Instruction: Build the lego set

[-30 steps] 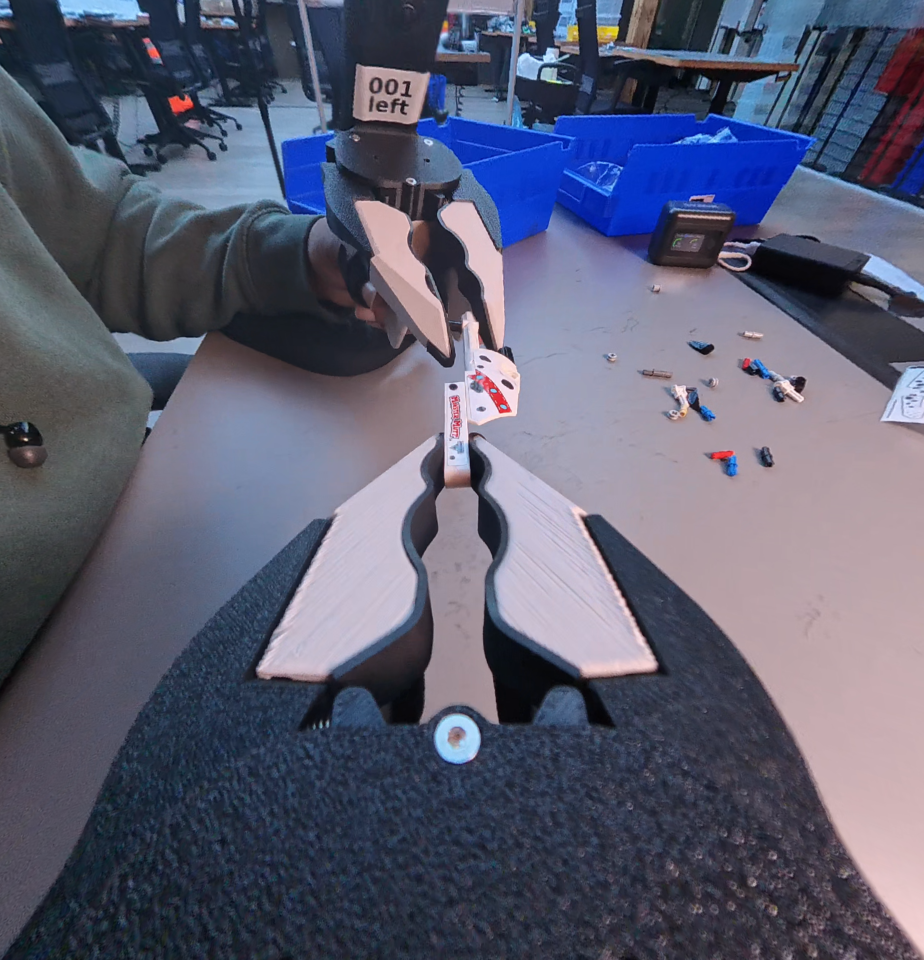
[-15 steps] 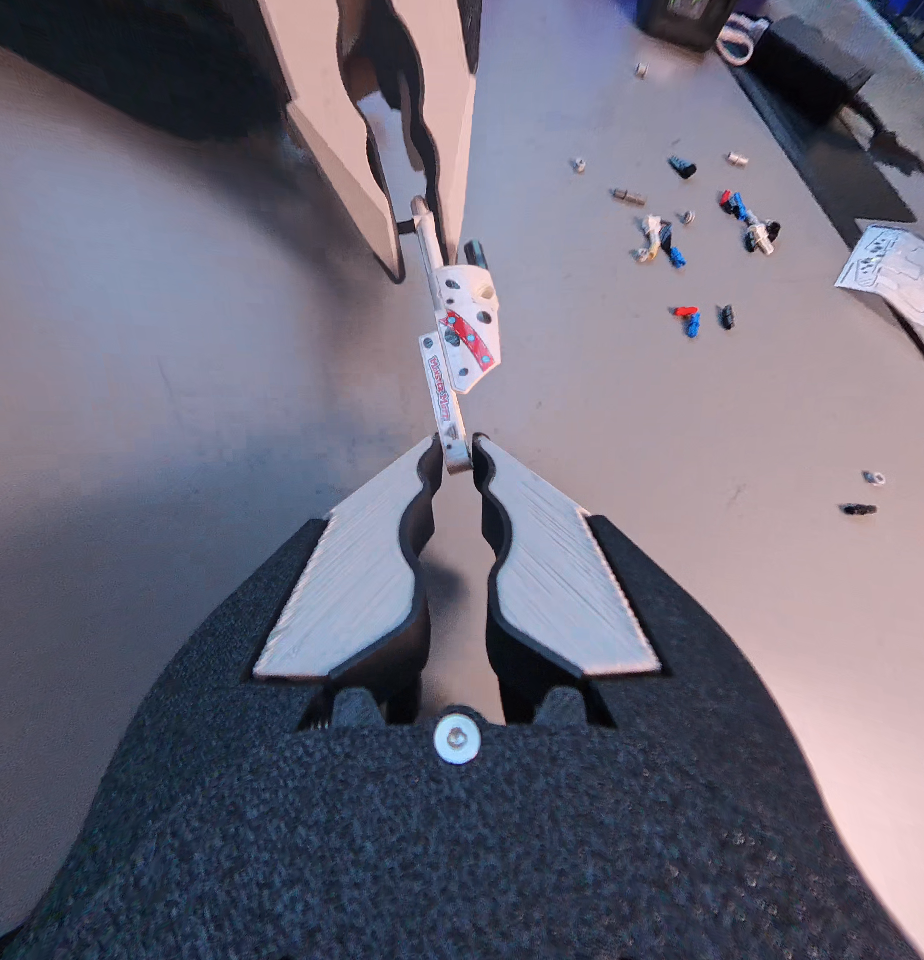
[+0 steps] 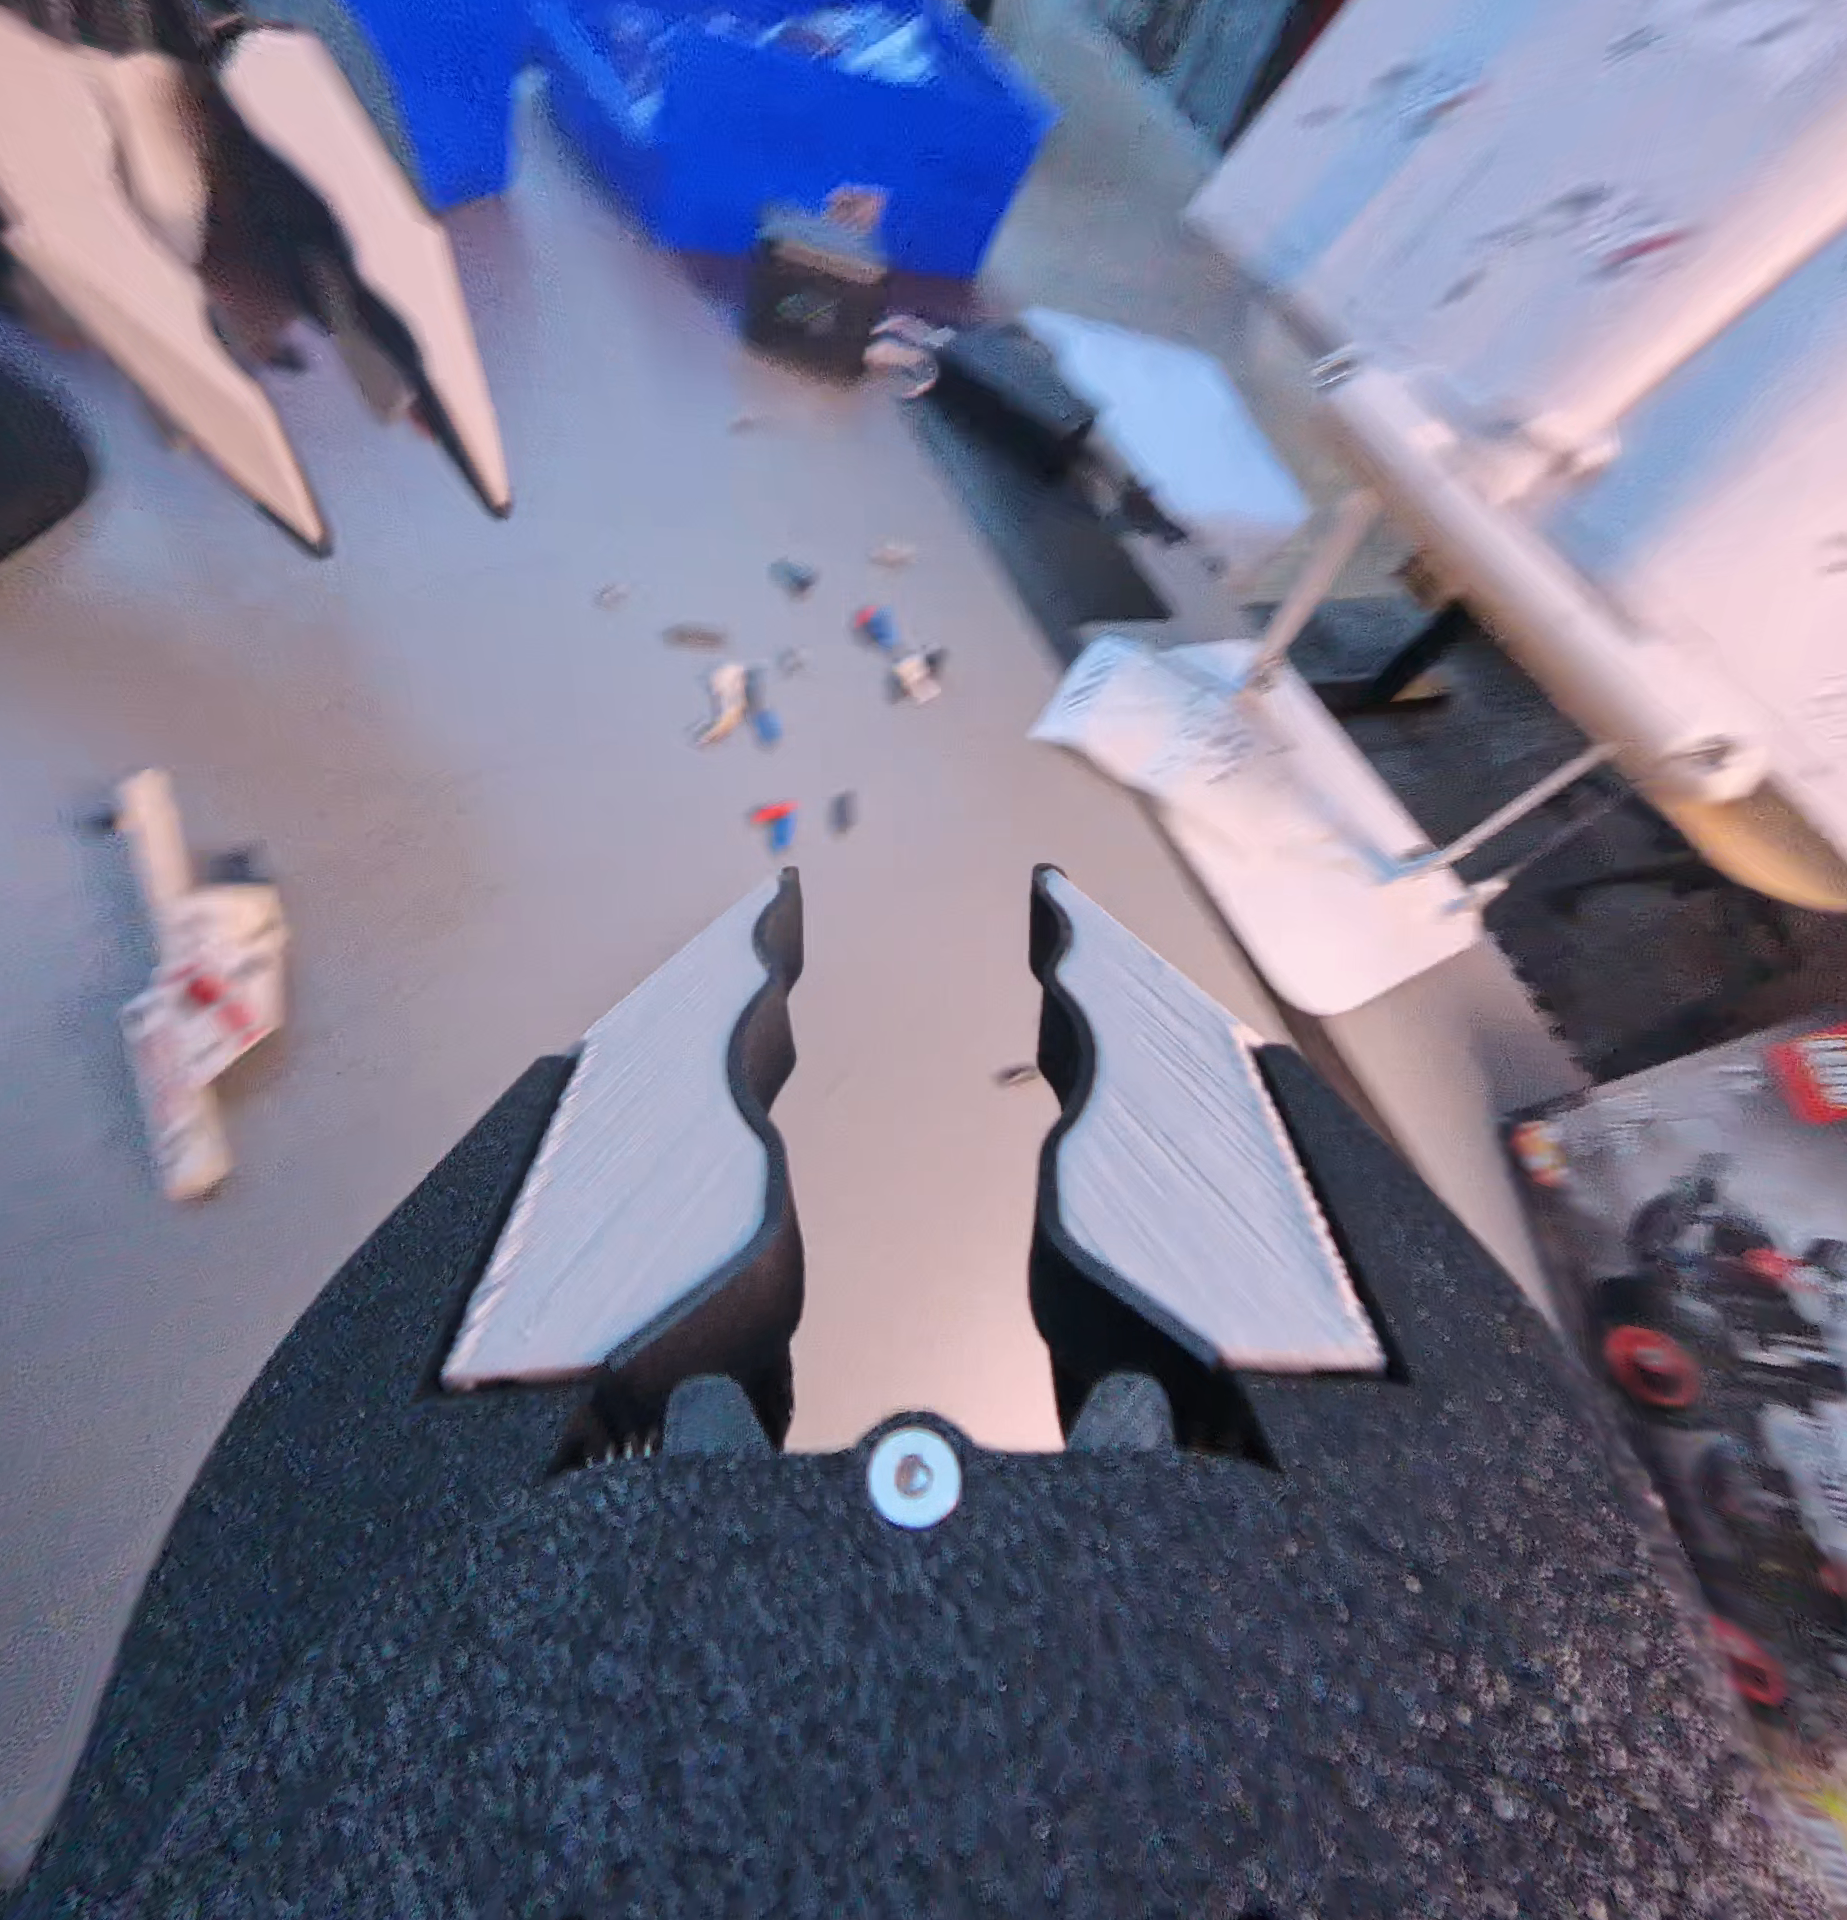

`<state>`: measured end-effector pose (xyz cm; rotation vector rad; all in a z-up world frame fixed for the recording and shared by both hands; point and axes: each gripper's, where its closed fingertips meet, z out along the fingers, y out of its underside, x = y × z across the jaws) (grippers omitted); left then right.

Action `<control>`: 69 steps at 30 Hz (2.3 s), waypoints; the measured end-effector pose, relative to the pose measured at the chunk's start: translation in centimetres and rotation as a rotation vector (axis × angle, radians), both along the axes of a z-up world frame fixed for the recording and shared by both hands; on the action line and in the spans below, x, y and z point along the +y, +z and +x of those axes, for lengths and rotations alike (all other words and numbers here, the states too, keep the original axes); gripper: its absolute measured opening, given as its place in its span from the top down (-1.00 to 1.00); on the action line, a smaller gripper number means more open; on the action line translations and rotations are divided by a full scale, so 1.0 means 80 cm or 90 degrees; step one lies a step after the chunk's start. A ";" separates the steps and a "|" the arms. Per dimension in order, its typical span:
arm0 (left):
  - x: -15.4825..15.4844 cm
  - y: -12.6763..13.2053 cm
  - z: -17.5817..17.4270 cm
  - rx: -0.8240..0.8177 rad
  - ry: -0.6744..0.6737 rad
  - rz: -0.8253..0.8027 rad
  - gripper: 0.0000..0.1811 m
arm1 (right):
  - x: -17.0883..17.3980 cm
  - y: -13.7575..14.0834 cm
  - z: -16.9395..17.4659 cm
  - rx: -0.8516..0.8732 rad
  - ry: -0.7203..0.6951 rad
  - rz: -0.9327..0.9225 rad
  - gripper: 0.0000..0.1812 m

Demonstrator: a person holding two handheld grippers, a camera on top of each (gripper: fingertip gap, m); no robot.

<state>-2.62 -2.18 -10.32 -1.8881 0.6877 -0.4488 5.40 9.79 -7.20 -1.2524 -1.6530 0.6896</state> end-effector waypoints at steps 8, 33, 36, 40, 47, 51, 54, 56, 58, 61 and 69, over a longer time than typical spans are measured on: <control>0.271 0.116 -0.138 0.102 0.268 0.122 0.72 | 0.256 0.111 -0.124 0.208 -0.306 0.010 0.40; 0.272 0.064 -0.260 -0.518 0.404 0.063 0.92 | 0.350 0.079 -0.158 0.225 -0.477 0.013 -0.02; 0.252 0.074 -0.262 -0.513 0.401 0.100 0.85 | 0.345 0.084 -0.163 0.230 -0.481 -0.022 -0.14; 0.240 0.073 -0.254 -0.490 0.403 0.127 0.83 | 0.345 0.079 -0.174 0.214 -0.502 -0.018 -0.19; 0.238 0.072 -0.230 -0.370 0.382 0.141 0.78 | 0.332 0.078 -0.178 0.194 -0.493 0.018 0.41; 0.238 0.075 -0.216 -0.332 0.364 0.150 0.77 | 0.327 0.075 -0.172 0.191 -0.481 0.051 0.94; 0.239 0.077 -0.212 -0.324 0.362 0.157 0.77 | 0.338 0.099 -0.162 0.250 -0.501 0.057 0.18; 0.240 0.077 -0.211 -0.311 0.363 0.164 0.77 | 0.347 0.105 -0.166 0.261 -0.492 0.000 -0.17; 0.240 0.076 -0.210 -0.290 0.367 0.173 0.77 | 0.354 0.098 -0.172 0.235 -0.480 -0.013 -0.14; 0.239 0.080 -0.212 -0.258 0.380 0.193 0.74 | 0.352 0.093 -0.172 0.212 -0.481 0.021 0.05; 0.239 0.088 -0.202 -0.172 0.390 0.226 0.68 | 0.343 0.097 -0.161 0.242 -0.458 0.056 0.38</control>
